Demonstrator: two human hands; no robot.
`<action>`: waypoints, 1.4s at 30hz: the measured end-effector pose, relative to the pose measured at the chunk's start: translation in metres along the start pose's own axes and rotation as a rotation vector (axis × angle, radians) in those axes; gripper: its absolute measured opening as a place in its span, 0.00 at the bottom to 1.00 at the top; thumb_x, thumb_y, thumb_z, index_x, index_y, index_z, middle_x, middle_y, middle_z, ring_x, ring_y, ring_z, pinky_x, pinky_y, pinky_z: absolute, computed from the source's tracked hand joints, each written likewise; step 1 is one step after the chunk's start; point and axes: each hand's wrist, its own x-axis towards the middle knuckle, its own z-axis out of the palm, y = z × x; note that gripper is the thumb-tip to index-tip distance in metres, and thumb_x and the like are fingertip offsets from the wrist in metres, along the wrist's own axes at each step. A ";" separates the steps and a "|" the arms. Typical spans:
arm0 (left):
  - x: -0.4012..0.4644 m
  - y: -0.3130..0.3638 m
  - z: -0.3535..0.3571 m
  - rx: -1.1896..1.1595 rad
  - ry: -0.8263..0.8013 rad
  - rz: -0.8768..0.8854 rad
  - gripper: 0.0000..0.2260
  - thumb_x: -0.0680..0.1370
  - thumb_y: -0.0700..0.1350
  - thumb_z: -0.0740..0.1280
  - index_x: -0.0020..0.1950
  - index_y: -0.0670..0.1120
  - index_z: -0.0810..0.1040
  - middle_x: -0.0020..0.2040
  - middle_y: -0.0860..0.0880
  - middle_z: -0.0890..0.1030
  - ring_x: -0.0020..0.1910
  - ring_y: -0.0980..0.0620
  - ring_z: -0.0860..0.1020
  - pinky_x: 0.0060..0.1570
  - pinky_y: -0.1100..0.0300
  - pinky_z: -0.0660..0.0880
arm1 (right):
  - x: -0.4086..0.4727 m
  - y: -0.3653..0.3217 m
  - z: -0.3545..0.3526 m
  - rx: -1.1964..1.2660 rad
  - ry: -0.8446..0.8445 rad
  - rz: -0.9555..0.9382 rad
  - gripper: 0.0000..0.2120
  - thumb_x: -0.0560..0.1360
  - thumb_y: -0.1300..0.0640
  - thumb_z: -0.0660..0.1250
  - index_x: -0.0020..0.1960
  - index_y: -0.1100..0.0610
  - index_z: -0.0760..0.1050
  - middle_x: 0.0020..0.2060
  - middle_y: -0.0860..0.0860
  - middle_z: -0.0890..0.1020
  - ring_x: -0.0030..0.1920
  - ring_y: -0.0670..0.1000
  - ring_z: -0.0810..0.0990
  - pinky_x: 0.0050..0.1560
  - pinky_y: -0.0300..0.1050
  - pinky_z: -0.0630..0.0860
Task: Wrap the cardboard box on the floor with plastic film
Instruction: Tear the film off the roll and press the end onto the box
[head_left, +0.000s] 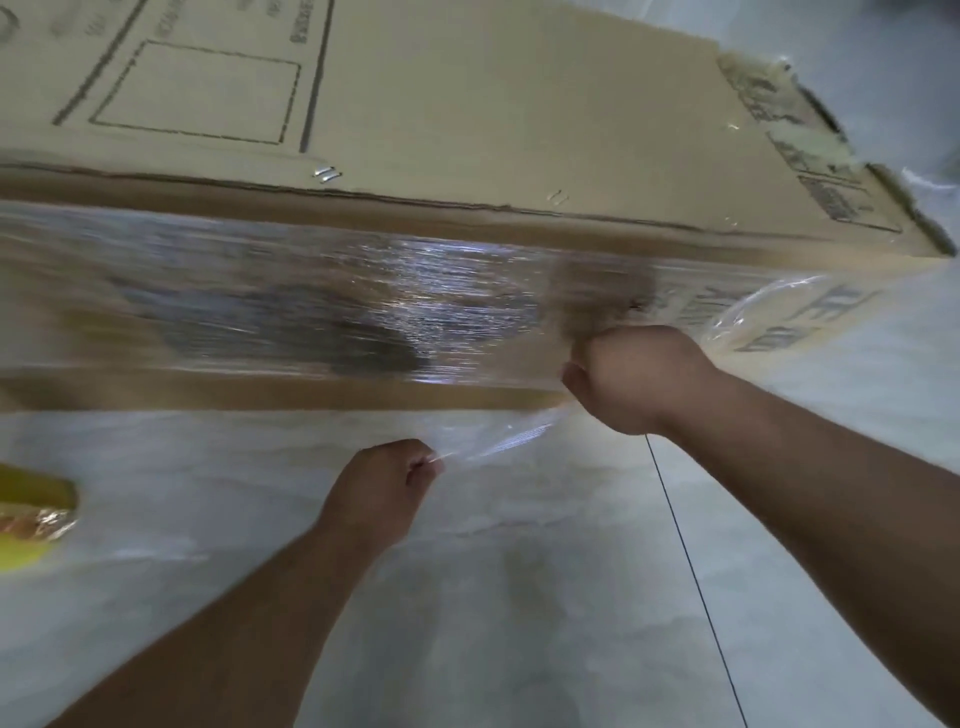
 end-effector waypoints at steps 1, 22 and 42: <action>-0.004 0.001 0.000 0.006 0.000 0.008 0.08 0.83 0.50 0.69 0.46 0.48 0.84 0.39 0.53 0.84 0.41 0.51 0.80 0.46 0.55 0.76 | 0.002 -0.002 -0.002 0.011 -0.109 0.027 0.20 0.87 0.43 0.54 0.55 0.55 0.79 0.54 0.55 0.83 0.57 0.61 0.82 0.49 0.48 0.73; -0.013 0.006 0.005 0.045 0.035 -0.011 0.08 0.84 0.50 0.68 0.53 0.49 0.85 0.43 0.55 0.84 0.43 0.53 0.79 0.42 0.62 0.68 | 0.031 -0.006 0.027 0.521 -0.395 0.056 0.18 0.77 0.45 0.75 0.49 0.61 0.86 0.44 0.57 0.88 0.48 0.57 0.85 0.49 0.46 0.80; 0.010 -0.008 0.001 -0.041 0.084 -0.078 0.05 0.82 0.49 0.70 0.51 0.51 0.86 0.45 0.55 0.86 0.45 0.53 0.81 0.47 0.61 0.74 | -0.002 -0.019 -0.032 0.523 -0.116 -0.182 0.14 0.83 0.51 0.70 0.40 0.53 0.75 0.36 0.49 0.77 0.38 0.52 0.74 0.36 0.46 0.67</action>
